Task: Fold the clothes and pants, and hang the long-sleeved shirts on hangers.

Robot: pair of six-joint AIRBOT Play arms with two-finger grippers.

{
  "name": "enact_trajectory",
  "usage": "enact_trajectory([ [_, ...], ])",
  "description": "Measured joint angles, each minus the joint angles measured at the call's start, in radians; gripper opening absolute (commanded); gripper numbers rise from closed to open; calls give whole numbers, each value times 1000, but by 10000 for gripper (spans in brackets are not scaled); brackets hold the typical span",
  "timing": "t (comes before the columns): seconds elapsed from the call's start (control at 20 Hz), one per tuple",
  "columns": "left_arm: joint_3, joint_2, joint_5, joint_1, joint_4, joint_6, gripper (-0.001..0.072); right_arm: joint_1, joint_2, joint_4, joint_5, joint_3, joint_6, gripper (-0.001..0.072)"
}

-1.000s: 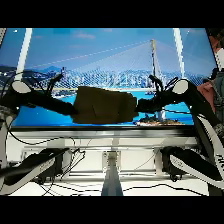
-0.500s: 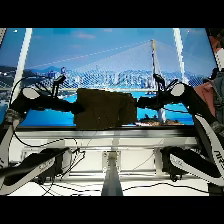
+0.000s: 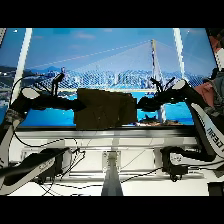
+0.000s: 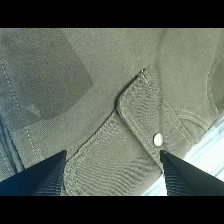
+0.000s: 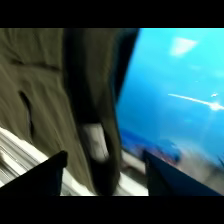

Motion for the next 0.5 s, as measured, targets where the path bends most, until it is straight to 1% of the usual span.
enact_trajectory([
  [0.1,0,0,1,0,-2,0,653,33,-34,61,-58,2,-13,537],
  [0.15,0,0,3,0,-2,0,653,51,-47,80,-95,2,-13,569],
  [0.2,0,0,3,0,-2,0,653,67,-56,89,-125,2,-13,629],
  [0.35,0,0,2,0,-2,0,653,97,-71,92,-178,11,-13,630],
  [0.5,0,0,3,0,-2,0,653,95,-77,-2,-206,52,1,630],
])
